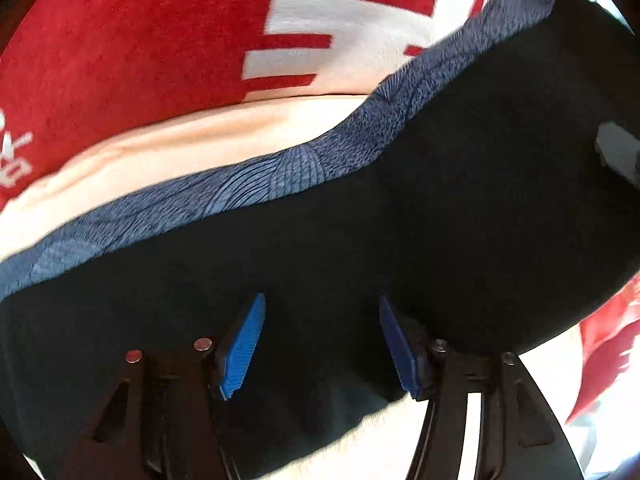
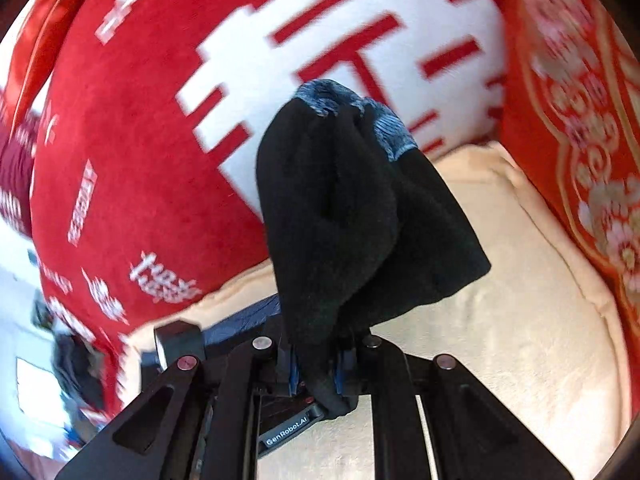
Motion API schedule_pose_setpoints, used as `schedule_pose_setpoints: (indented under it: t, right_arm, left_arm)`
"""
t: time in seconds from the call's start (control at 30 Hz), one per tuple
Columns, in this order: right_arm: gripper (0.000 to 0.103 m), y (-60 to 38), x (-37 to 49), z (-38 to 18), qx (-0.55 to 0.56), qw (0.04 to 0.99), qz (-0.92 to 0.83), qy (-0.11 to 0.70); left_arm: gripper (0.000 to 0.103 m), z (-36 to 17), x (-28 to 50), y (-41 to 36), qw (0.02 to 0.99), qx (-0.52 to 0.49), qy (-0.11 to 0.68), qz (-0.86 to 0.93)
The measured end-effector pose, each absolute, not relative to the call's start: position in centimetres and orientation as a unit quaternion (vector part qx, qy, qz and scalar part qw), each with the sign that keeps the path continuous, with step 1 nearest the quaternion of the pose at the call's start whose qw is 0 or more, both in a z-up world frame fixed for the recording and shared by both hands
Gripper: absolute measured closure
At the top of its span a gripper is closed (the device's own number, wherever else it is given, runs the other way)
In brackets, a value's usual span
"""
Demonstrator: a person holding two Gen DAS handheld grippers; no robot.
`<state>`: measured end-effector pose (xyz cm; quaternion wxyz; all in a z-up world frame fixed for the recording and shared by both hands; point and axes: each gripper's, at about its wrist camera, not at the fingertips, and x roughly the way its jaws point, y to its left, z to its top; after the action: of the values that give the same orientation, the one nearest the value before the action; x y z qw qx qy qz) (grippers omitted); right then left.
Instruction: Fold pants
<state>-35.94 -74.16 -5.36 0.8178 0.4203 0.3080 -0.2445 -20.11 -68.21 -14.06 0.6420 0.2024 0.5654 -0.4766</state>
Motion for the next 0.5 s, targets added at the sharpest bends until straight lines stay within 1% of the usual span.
schedule_pose_setpoints:
  t: [0.03, 0.07, 0.1, 0.2, 0.33, 0.4, 0.5]
  right_arm:
    - [0.089, -73.3, -35.3, -4.8, 0.405, 0.822, -0.243, 0.317]
    - [0.089, -72.8, -34.8, -4.5, 0.394, 0.825, -0.243, 0.324]
    - [0.089, -71.7, -33.8, -4.1, 0.376, 0.828, -0.242, 0.336]
    - [0.089, -68.3, -30.8, -3.8, 0.326, 0.838, -0.235, 0.369]
    - [0.084, -62.7, -25.5, -5.2, 0.258, 0.843, -0.220, 0.417]
    - [0.081, -59.7, -22.8, -6.6, 0.224, 0.842, -0.211, 0.442]
    - [0.073, -54.8, -19.2, -9.9, 0.158, 0.832, -0.203, 0.491]
  left_arm:
    - [0.041, -13.6, -19.1, -67.2, 0.645, 0.194, 0.570, -0.471]
    - [0.028, -12.7, -18.1, -66.0, 0.655, 0.185, 0.568, -0.462]
    - [0.018, -12.1, -17.4, -65.0, 0.664, 0.179, 0.565, -0.457]
    - [0.018, -10.4, -14.3, -61.3, 0.683, 0.170, 0.560, -0.438]
    - [0.018, -10.0, -9.5, -55.7, 0.700, 0.174, 0.572, -0.390]
    - [0.018, -10.2, -7.7, -53.1, 0.707, 0.178, 0.578, -0.367]
    - [0.018, -10.9, -6.0, -48.1, 0.718, 0.186, 0.584, -0.331]
